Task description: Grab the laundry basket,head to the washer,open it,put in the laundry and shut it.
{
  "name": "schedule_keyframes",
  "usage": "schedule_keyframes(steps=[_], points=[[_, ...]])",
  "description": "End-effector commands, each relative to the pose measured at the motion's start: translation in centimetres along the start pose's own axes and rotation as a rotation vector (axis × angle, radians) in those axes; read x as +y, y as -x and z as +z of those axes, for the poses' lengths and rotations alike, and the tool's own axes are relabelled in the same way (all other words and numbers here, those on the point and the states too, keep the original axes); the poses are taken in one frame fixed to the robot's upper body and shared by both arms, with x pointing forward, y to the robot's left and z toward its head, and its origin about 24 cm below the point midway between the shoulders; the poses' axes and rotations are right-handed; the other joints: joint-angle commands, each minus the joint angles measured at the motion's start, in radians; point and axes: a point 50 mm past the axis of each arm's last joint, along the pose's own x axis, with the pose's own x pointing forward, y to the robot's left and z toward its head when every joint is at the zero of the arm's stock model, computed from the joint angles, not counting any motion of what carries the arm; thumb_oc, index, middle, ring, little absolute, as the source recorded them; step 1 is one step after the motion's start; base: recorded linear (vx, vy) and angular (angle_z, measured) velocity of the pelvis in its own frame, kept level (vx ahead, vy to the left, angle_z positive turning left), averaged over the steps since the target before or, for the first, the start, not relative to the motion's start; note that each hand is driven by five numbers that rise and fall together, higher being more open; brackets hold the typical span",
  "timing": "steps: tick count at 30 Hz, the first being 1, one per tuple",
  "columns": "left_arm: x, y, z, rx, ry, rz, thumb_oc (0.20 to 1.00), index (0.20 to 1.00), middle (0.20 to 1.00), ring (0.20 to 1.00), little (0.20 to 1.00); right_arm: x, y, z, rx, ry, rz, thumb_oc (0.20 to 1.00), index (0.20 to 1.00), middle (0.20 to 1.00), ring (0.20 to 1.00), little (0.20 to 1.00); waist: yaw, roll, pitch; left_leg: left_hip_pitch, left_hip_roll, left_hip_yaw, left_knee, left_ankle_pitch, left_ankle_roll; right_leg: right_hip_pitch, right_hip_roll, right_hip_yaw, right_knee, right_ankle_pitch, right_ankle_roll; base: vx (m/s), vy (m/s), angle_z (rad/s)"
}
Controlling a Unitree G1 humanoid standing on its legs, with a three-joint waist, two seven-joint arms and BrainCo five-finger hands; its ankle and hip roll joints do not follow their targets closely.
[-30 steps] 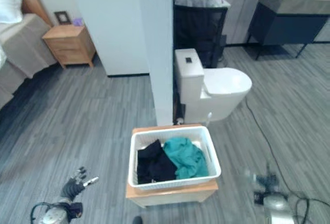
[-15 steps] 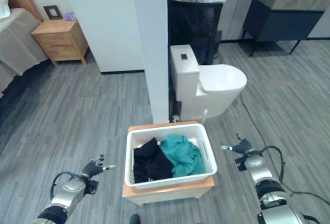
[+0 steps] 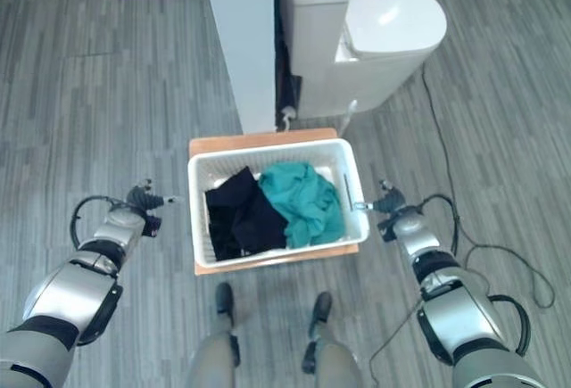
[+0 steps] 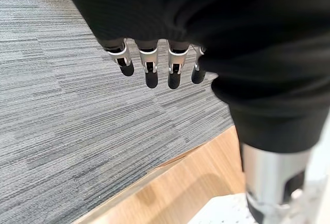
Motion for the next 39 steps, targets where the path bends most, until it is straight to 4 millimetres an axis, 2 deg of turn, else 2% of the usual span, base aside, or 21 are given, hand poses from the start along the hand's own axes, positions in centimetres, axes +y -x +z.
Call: schedule_keyframes(steps=[1, 9, 11, 17, 24, 29, 31, 33, 35, 39], points=[[0.8, -0.1, 2.4, -0.046, -0.035, 0.053, 1.000, 1.000, 1.000, 1.000, 1.000, -1.5, -0.2, 1.7, -0.074, 0.003, -0.060, 1.000, 1.000, 1.000, 1.000, 1.000, 0.010, -0.017, -0.026, -0.017, 0.027, -0.026, 0.032, -0.008, -0.004, -0.050, -0.097, 0.038, 0.068, -0.020, 0.060, 0.00, 0.000, 0.00], [-0.4, 0.0, 4.5, -0.088, -0.053, 0.031, 1.000, 1.000, 1.000, 1.000, 1.000, -1.4, -0.5, 3.2, -0.087, 0.028, -0.057, 1.000, 1.000, 1.000, 1.000, 1.000, 0.007, -0.019, 0.012, -0.035, 0.028, -0.022, 0.029, 0.000, -0.004, -0.073, -0.099, 0.039, 0.069, -0.010, 0.060, -0.01, 0.003, 0.00], [-0.4, 0.0, 4.6, -0.088, -0.053, 0.031, 1.000, 1.000, 1.000, 1.000, 1.000, -1.4, -0.5, 3.2, -0.088, 0.028, -0.057, 1.000, 1.000, 1.000, 1.000, 1.000, 0.007, -0.019, 0.012, -0.035, 0.028, -0.022, 0.029, 0.001, -0.004, -0.073, -0.099, 0.039, 0.069, -0.009, 0.060, 0.00, 0.000, 0.00], [-0.5, 0.1, 6.4, -0.127, -0.018, 0.032, 1.000, 1.000, 1.000, 1.000, 1.000, -0.9, -0.9, 3.9, -0.066, 0.056, -0.048, 1.000, 1.000, 1.000, 1.000, 1.000, 0.010, -0.013, 0.021, -0.050, 0.026, -0.021, 0.021, 0.009, -0.006, -0.084, -0.100, 0.039, 0.052, 0.002, 0.064, 0.00, 0.000, 0.00], [1.0, 0.2, 8.0, -0.192, -0.061, 0.077, 1.000, 1.000, 1.000, 1.000, 1.000, -1.3, -0.8, 3.2, -0.053, 0.082, -0.054, 1.000, 1.000, 1.000, 1.000, 1.000, 0.020, 0.011, 0.014, -0.044, 0.020, -0.023, 0.029, 0.001, -0.001, -0.076, -0.104, 0.035, 0.064, -0.011, 0.061, 0.00, 0.001, 0.00], [2.1, 0.2, 7.7, -0.211, -0.167, 0.112, 1.000, 1.000, 1.000, 1.000, 1.000, -2.0, -0.5, 2.2, -0.054, 0.083, -0.065, 1.000, 1.000, 1.000, 1.000, 1.000, 0.027, 0.029, 0.005, -0.034, 0.015, -0.024, 0.043, -0.011, 0.001, -0.066, -0.107, 0.036, 0.074, -0.022, 0.060, 0.03, 0.003, 0.00], [1.8, 0.2, 7.5, -0.223, -0.228, 0.084, 1.000, 1.000, 1.000, 1.000, 1.000, -2.6, -0.3, 1.5, -0.040, 0.090, -0.079, 1.000, 1.000, 1.000, 1.000, 1.000, 0.033, 0.047, -0.003, -0.032, 0.014, -0.025, 0.056, -0.021, 0.003, -0.060, -0.110, 0.033, 0.080, -0.031, 0.059, 0.02, 0.007, 0.01], [1.6, 0.2, 7.3, -0.219, -0.242, 0.067, 1.000, 1.000, 1.000, 1.000, 1.000, -2.8, -0.3, 1.4, -0.038, 0.091, -0.082, 1.000, 1.000, 1.000, 1.000, 1.000, 0.035, 0.052, -0.005, -0.031, 0.013, -0.025, 0.060, -0.023, 0.003, -0.058, -0.109, 0.032, 0.081, -0.034, 0.059, 0.02, 0.015, 0.04], [0.4, 0.1, 6.3, -0.185, -0.255, -0.009, 1.000, 1.000, 1.000, 1.000, 1.000, -3.6, -0.2, 1.0, -0.016, 0.089, -0.093, 1.000, 1.000, 1.000, 1.000, 1.000, 0.036, 0.066, -0.012, -0.028, 0.013, -0.026, 0.073, -0.030, 0.004, -0.051, -0.111, 0.032, 0.084, -0.039, 0.057, 0.04, 0.024, 0.03], [-1.8, 0.4, 7.5, -0.235, -0.088, -0.083, 1.000, 1.000, 1.000, 1.000, 1.000, -4.0, -0.1, 0.1, 0.015, 0.072, -0.109, 1.000, 1.000, 1.000, 1.000, 1.000, 0.037, 0.080, -0.018, -0.027, 0.012, -0.032, 0.090, -0.037, 0.006, -0.041, -0.110, 0.031, 0.089, -0.047, 0.054, 0.00, 0.000, 0.00]])
